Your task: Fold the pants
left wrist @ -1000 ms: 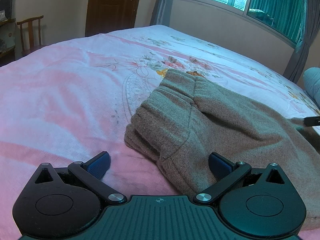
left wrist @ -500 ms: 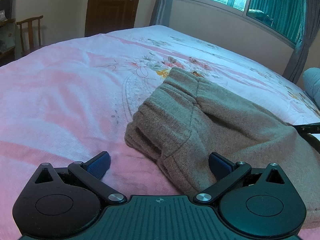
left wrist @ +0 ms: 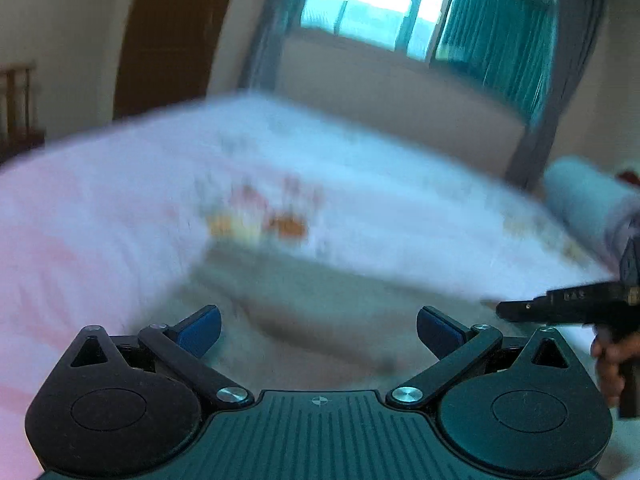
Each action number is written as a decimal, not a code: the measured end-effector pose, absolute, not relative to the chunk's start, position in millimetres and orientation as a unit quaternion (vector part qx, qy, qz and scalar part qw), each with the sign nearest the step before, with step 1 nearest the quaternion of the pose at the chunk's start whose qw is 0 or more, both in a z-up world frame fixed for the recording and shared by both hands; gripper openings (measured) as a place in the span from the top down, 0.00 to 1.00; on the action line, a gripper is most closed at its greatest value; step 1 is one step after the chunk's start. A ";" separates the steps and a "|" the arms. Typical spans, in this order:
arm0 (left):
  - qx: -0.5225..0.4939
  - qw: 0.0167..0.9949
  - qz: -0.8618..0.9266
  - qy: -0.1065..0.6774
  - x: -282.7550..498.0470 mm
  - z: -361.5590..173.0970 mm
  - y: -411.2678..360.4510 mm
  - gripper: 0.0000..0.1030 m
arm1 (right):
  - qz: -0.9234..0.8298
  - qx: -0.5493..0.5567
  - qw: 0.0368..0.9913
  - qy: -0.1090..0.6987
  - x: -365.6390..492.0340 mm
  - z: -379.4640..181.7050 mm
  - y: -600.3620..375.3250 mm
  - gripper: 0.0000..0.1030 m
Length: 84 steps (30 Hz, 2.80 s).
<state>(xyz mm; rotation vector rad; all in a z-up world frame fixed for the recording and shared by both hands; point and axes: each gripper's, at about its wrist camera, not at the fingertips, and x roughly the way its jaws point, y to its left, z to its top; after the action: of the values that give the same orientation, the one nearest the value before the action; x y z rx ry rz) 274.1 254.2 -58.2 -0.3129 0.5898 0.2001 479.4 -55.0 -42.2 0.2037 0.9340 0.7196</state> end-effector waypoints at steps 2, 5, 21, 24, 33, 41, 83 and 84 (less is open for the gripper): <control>-0.120 0.938 0.105 0.306 278.9 -76.6 254.9 0.00 | 0.320 0.128 0.827 0.445 484.5 -49.0 -67.6 1.00; -0.044 0.946 0.090 0.308 272.3 -80.9 241.8 0.00 | 0.271 0.135 0.853 0.425 477.1 -39.1 -99.5 0.98; -0.046 0.944 0.103 0.309 272.5 -81.7 246.4 0.00 | 0.296 0.236 0.798 0.468 489.6 -80.3 -18.1 1.00; -0.041 0.946 0.108 0.303 271.6 -82.1 243.5 0.00 | 0.257 0.241 0.836 0.421 479.1 -60.7 -52.6 0.99; -0.040 0.946 0.118 0.298 270.0 -83.7 239.7 0.00 | 0.144 0.252 0.868 0.403 448.7 -57.1 -158.3 0.96; -0.021 0.945 0.133 0.299 269.9 -70.9 226.0 0.00 | 0.027 0.337 0.896 0.287 328.8 -19.7 -372.1 0.80; -0.011 0.943 0.044 0.330 256.1 -85.3 29.1 0.00 | -0.043 0.556 0.806 0.199 204.2 -99.6 -587.5 0.67; -0.011 0.943 0.047 0.331 255.4 -84.9 28.2 0.00 | -0.040 0.562 0.803 0.196 205.8 -102.8 -588.7 0.69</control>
<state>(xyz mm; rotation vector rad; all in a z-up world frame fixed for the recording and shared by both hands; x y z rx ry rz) 255.4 28.2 -84.9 -0.0225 0.6742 0.0951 205.8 -588.7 -102.8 1.2035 0.4205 -0.0867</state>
